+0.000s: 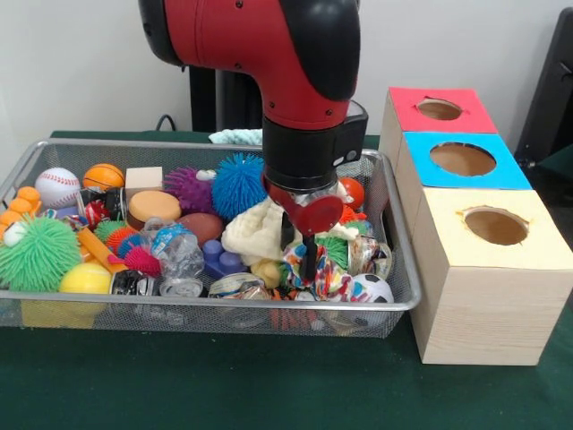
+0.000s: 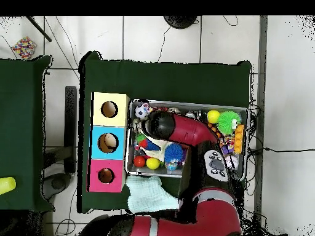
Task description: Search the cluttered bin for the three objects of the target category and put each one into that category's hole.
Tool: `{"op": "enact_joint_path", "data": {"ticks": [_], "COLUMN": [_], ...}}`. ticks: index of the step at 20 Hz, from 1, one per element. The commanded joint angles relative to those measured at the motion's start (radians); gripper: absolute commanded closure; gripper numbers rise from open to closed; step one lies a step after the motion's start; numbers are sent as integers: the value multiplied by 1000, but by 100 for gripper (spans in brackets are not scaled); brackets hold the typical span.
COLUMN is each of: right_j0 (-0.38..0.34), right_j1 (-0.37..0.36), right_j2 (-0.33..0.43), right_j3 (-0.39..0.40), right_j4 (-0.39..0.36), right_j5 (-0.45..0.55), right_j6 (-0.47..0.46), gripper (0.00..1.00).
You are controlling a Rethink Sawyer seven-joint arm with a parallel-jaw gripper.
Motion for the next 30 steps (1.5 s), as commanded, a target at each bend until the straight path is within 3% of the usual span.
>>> {"op": "enact_joint_path", "data": {"ticks": [1,9,10,23,30], "right_j0": [21,19,21,39,55], "right_j1": [31,31,25,8,-227], "right_j2": [31,29,32,7,-62], "right_j3": [-59,-81,-71,-66,-37], "right_j4": [-100,-149,-153,-115,-135], "right_j5": [89,111,113,138,380], "right_j6": [-103,-94,-84,11,-42], "gripper": [0,0,100,100,100]}}
